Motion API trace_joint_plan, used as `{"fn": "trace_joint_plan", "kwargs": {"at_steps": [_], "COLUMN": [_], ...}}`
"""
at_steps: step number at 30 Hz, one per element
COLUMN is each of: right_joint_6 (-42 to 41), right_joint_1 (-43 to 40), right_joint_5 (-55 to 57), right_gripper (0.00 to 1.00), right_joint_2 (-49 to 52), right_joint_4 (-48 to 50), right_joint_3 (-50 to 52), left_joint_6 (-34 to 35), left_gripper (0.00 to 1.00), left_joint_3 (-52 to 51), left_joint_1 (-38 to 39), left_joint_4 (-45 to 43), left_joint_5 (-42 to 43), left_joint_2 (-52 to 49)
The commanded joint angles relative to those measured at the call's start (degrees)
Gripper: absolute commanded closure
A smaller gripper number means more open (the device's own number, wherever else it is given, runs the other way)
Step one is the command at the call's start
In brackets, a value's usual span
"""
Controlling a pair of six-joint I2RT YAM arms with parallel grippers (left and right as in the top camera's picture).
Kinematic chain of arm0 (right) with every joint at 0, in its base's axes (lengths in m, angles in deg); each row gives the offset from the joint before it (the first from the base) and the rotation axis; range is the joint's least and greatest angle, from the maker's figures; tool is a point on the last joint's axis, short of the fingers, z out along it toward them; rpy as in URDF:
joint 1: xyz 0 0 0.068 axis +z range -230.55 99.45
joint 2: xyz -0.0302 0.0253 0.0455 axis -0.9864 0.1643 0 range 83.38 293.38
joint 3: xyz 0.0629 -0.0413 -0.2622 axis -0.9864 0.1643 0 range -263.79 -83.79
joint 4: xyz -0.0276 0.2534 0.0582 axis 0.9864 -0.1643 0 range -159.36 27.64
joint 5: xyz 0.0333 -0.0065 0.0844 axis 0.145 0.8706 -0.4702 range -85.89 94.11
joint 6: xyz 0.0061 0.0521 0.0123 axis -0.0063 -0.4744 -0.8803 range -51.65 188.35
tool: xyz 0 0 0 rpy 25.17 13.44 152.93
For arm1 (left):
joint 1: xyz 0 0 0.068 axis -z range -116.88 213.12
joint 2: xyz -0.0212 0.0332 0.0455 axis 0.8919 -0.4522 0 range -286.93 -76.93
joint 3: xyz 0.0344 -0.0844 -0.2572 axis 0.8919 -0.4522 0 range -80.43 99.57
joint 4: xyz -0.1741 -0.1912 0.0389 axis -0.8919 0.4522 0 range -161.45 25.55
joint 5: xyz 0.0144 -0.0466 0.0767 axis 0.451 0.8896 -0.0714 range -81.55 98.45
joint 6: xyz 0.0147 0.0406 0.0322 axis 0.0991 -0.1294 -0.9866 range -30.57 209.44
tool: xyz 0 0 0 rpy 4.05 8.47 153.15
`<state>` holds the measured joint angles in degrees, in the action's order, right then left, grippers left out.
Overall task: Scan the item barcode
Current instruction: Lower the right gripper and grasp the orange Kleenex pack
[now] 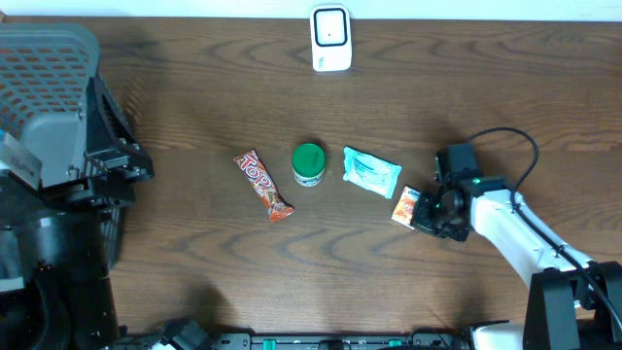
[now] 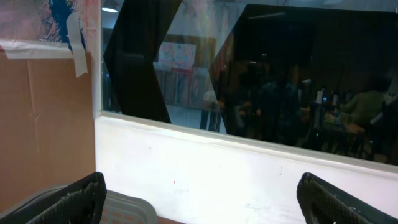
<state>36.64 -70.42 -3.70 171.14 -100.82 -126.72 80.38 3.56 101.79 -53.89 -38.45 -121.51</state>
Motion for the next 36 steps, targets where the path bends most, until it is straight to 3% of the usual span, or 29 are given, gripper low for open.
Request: {"fn": "trace_joint_plan", "kwargs": {"at_steps": [1,12,15,19,22,23,28,36], "right_joint_6": [-2.2,-2.4,-2.1,0.8,7.3,10.6,30.3,30.5], "right_joint_1": [2.0,8.5,8.7,8.6,8.7,8.7,8.7,8.6], "right_joint_5": [-0.2,-7.3,-10.4,-15.3,-15.3,-15.2,-13.2,-6.7], "right_gripper": [0.99,0.99,0.98,0.70,0.22,0.01,0.01,0.01], "right_joint_2": [0.1,0.1,-0.3,-2.9,-5.7,-6.3,-6.7,0.6], "right_joint_4": [1.6,13.6,13.0,7.4,-0.2,-3.1,-12.6,-12.4], "right_joint_3": [1.6,2.0,1.1,-2.1,-7.2,-9.3,-18.9,-20.9], "left_joint_6": [-0.8,-0.8,-0.8,-0.8,-0.8,-0.8,-0.8,-0.8], "left_gripper": [0.02,0.02,0.02,0.02,0.02,0.02,0.02,0.02], "left_joint_3": [0.2,0.2,0.2,0.2,0.1,0.0,-0.4,-0.4], "left_joint_1": [-0.2,-0.2,-0.2,-0.2,-0.2,-0.2,-0.2,-0.2], "left_joint_4": [-0.2,-0.3,-0.3,-0.3,-0.2,-0.2,-0.3,-0.3], "left_joint_5": [-0.8,-0.7,-0.7,-0.7,-0.7,-0.7,-0.7,-0.3], "left_joint_2": [0.3,0.3,0.3,0.3,0.3,0.3,0.3,0.3]}}
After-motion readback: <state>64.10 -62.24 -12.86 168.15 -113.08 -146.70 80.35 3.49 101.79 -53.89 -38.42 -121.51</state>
